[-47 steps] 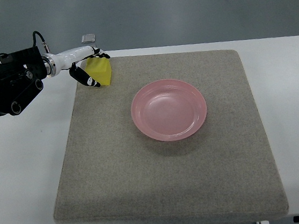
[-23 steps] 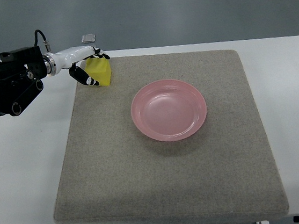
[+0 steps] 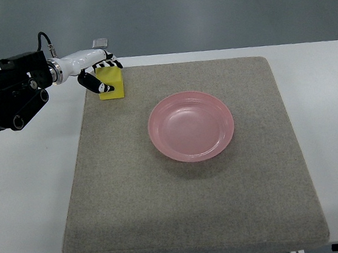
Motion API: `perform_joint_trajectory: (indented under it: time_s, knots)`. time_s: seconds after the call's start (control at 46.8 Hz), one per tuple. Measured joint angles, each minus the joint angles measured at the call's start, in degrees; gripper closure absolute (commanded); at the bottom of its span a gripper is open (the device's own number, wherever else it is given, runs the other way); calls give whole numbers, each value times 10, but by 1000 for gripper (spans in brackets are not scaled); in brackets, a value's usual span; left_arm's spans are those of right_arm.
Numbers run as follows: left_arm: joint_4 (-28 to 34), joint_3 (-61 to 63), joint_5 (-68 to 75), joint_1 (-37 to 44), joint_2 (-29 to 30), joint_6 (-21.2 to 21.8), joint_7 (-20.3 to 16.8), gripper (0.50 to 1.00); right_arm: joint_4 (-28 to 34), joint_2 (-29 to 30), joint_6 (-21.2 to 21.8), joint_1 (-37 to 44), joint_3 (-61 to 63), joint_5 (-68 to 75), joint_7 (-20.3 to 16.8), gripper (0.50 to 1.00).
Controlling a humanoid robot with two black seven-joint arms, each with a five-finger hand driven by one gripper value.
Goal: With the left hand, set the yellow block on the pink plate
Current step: 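Lift the yellow cube with the left hand and carry it over the pink plate, then lower the cube into the pink plate and open the left hand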
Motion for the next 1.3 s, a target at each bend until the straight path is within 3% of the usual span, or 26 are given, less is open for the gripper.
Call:
perform_joint_trajectory:
  time_s: [0.299, 0.406, 0.705, 1.303]
  knots:
    - [-22, -10, -9, -17, -3, 2, -1, 911, 0, 0, 0, 0, 0, 0, 0, 576]
    - [-68, -10, -14, -18, 4, 1, -1, 885, 0, 0, 0, 0, 0, 0, 0, 576]
    - [-192, -10, -13, -18, 6, 1, 0, 883, 0, 0, 0, 0, 0, 0, 0, 576]
    - [-321, 40, 21, -10, -2, -8, -1, 842, 0, 0, 0, 0, 0, 0, 0, 576]
